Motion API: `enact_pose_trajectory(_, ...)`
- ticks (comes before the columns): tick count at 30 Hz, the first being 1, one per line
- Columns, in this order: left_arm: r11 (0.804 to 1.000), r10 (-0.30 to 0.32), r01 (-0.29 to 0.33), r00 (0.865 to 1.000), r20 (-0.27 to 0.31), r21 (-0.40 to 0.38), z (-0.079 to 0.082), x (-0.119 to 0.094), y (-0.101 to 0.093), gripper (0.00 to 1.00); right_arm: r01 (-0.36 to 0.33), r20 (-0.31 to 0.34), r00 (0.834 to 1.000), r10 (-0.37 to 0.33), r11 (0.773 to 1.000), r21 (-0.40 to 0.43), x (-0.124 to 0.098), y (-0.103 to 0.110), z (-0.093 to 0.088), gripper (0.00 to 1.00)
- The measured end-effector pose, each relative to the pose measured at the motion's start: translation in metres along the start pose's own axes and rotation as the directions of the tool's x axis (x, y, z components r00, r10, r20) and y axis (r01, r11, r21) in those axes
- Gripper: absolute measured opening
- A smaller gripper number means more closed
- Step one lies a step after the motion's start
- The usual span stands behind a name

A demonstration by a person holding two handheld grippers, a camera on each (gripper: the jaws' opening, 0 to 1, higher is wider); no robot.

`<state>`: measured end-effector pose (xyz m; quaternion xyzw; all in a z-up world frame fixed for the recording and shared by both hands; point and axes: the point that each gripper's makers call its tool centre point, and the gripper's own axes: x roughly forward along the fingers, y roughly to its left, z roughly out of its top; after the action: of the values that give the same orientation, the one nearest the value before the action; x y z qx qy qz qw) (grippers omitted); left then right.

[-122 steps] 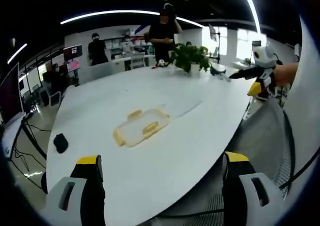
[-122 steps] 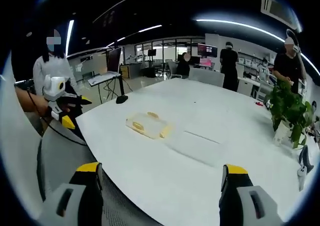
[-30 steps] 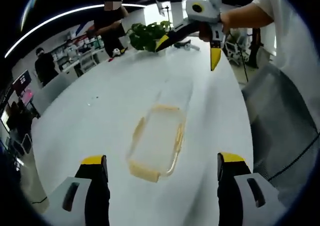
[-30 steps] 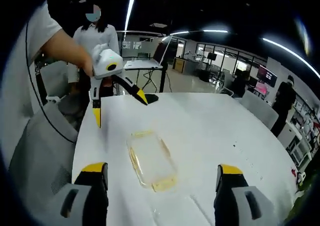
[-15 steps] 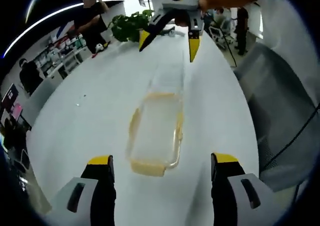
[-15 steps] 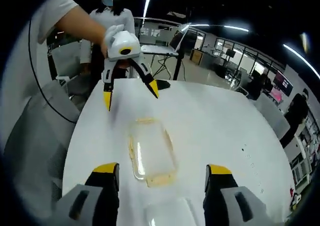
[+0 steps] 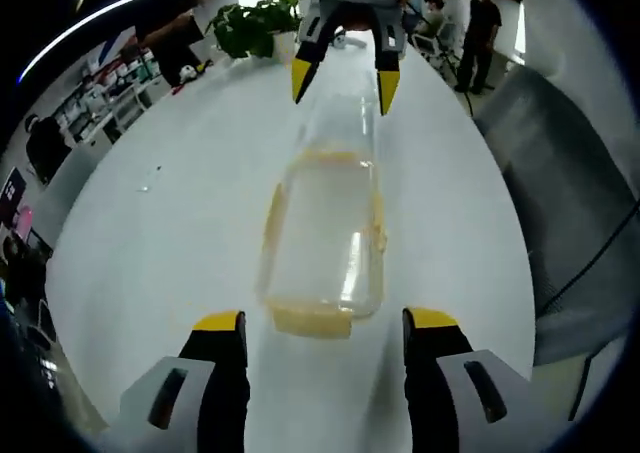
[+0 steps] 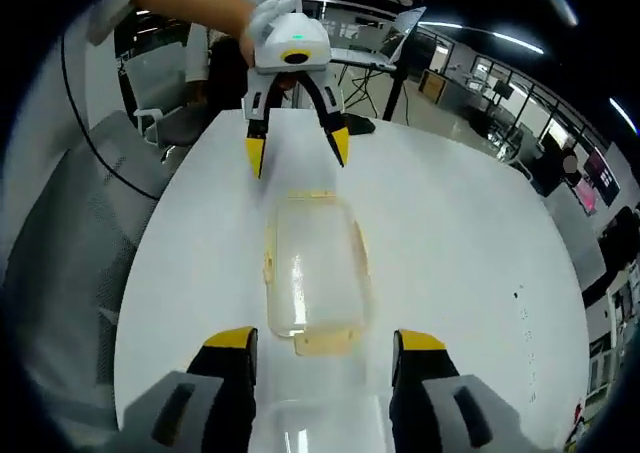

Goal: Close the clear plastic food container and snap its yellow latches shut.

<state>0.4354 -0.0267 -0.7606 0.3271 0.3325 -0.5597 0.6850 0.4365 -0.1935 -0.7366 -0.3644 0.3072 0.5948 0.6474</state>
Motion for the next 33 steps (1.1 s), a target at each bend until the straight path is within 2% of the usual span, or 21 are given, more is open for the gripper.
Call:
enact_pose_trajectory(4,1.0,-0.021,0.022,0.999,-0.028,0.02,-0.007,0.005,0.0,0.57,-0.003,-0.038,0.999,0.002,1.0,-0.012,0.007,-0.003,-0.007,0.54)
enact_pose_trajectory(12,0.996,-0.058,0.061,0.997,-0.054,0.058,-0.013,0.015,-0.002,0.53,-0.051,-0.077,0.996,0.051,0.999,-0.002,0.018,-0.004,-0.016,0.48)
enact_pose_trajectory(18,0.995,-0.074,0.079,0.994,-0.075,0.061,-0.015,0.021,0.0,0.48,-0.084,-0.126,0.989,0.081,0.996,-0.025,0.028,-0.003,-0.023,0.44)
enact_pose_trajectory(23,0.996,-0.071,0.076,0.994,-0.085,0.049,-0.019,0.027,0.007,0.49,-0.097,-0.164,0.983,0.086,0.993,-0.061,0.035,-0.005,-0.028,0.44)
enact_pose_trajectory(33,0.993,-0.092,0.1,0.99,-0.108,0.069,-0.023,0.031,0.002,0.46,-0.126,-0.183,0.977,0.111,0.99,-0.07,0.047,-0.004,-0.034,0.45)
